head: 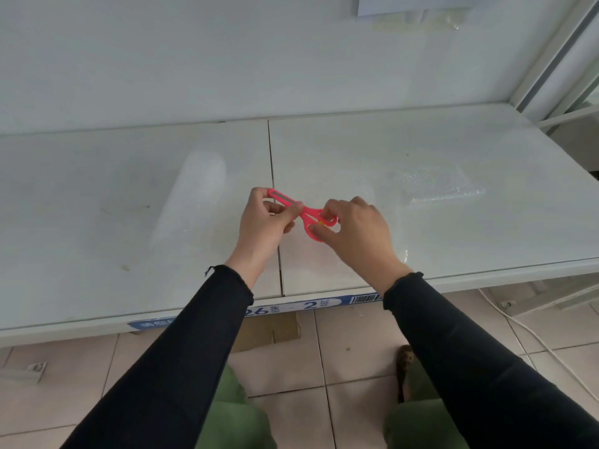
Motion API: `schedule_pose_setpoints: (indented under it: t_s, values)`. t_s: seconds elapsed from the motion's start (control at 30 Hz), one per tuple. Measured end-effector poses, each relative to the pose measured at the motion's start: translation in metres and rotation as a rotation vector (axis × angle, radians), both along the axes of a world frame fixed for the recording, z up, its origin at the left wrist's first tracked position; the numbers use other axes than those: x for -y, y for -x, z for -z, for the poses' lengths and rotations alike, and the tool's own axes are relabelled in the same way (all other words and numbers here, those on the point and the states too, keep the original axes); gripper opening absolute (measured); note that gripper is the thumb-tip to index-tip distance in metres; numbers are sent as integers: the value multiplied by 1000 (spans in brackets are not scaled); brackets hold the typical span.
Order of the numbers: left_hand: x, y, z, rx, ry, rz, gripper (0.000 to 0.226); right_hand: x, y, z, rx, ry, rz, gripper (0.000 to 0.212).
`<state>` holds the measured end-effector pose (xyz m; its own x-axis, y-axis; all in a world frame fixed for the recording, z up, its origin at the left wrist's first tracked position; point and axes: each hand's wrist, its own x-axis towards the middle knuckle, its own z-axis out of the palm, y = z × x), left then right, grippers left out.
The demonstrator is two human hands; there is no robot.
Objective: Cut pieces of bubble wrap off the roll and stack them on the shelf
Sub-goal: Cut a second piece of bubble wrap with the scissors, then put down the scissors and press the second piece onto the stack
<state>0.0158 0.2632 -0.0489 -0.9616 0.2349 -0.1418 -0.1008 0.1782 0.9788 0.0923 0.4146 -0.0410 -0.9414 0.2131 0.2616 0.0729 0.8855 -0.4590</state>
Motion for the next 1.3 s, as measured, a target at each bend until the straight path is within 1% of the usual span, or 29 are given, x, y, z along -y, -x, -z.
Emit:
schedule_pose_setpoints:
  t_s: [0.13, 0.23, 0.33, 0.4, 0.47, 0.5, 0.57, 0.63, 0.73, 0.83, 0.97, 1.07, 1.17, 1.3]
  values:
    - [-2, 6, 14, -24, 49, -12, 38, 7, 2, 15, 90, -80, -12, 27]
    - [1, 10, 22, -46, 117, -13, 40, 10, 3, 26, 105, -115, -21, 26]
    - [2, 13, 26, -156, 330, -19, 45, 12, 3, 31, 77, -149, 21, 28]
    - [1, 14, 28, -260, 557, -20, 51, 12, 0, 33, 71, -151, 46, 28]
    - [1, 13, 28, -320, 778, -3, 57, 10, -3, 32, 80, -119, 54, 26]
    - [1, 12, 27, -345, 846, 5, 58, 8, -5, 30, 82, -88, 53, 25]
    - [-2, 9, 26, -439, 912, 7, 56, -3, -10, 24, 77, -27, 64, 25]
    - [-9, 4, 24, -607, 899, 19, 52, -22, -14, 17, 68, 4, 108, 25]
    - [-32, -10, 17, -839, 805, 134, 40, -58, -24, 7, 71, 15, 221, 27]
    - [-59, -28, 13, -965, 776, 273, 32, -90, -36, 5, 177, 0, 315, 36]
    - [-83, -45, 19, -993, 781, 384, 34, -106, -48, 9, 355, 19, 356, 50]
    - [-92, -50, 24, -977, 816, 394, 35, -101, -49, 13, 408, 25, 355, 51]
    - [-97, -51, 27, -952, 837, 386, 31, -95, -45, 17, 392, 27, 377, 41]
    - [-101, -52, 29, -881, 792, 410, 29, -92, -37, 24, 340, 96, 363, 19]
